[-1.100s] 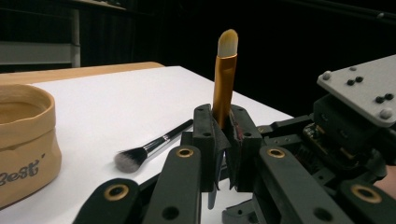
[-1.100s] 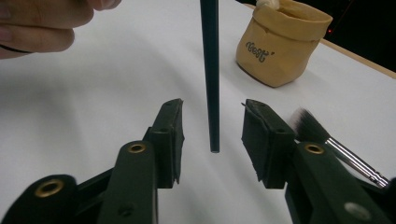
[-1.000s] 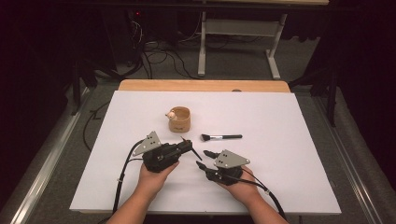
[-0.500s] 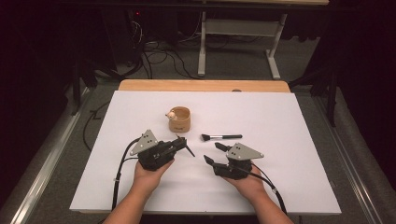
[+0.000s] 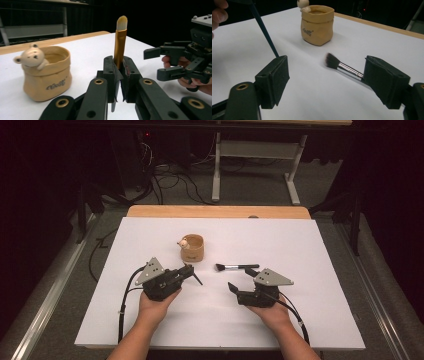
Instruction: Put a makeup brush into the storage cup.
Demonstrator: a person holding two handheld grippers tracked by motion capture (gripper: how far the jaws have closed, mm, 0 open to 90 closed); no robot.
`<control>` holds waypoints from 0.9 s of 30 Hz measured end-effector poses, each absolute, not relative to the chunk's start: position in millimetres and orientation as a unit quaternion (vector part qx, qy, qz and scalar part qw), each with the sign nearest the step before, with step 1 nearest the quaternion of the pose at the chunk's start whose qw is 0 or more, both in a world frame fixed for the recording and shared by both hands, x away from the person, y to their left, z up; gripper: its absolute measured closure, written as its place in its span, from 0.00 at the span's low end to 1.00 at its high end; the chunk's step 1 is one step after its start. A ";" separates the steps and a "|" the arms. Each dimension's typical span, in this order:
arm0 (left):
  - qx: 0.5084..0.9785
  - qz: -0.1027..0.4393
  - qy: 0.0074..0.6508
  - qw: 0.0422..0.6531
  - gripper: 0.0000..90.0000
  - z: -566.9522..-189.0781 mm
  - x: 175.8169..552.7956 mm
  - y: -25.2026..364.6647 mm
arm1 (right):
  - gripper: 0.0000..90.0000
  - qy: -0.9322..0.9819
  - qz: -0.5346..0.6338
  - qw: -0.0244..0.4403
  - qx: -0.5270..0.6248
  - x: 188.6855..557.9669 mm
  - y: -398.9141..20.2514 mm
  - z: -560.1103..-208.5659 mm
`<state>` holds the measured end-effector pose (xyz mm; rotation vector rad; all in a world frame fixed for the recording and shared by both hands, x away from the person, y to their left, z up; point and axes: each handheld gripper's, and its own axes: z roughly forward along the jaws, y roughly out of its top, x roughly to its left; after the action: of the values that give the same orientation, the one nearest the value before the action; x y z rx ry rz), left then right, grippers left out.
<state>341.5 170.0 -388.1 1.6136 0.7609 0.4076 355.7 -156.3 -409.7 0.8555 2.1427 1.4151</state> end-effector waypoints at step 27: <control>0.681 0.216 0.365 0.597 0.93 -384.2 342.8 196.4 | 0.04 0.760 0.499 0.235 0.344 357.3 -185.8 -407.8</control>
<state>342.8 196.4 -384.2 1.5804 0.8477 0.5007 357.3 -185.8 -407.8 0.9434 2.0854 1.3687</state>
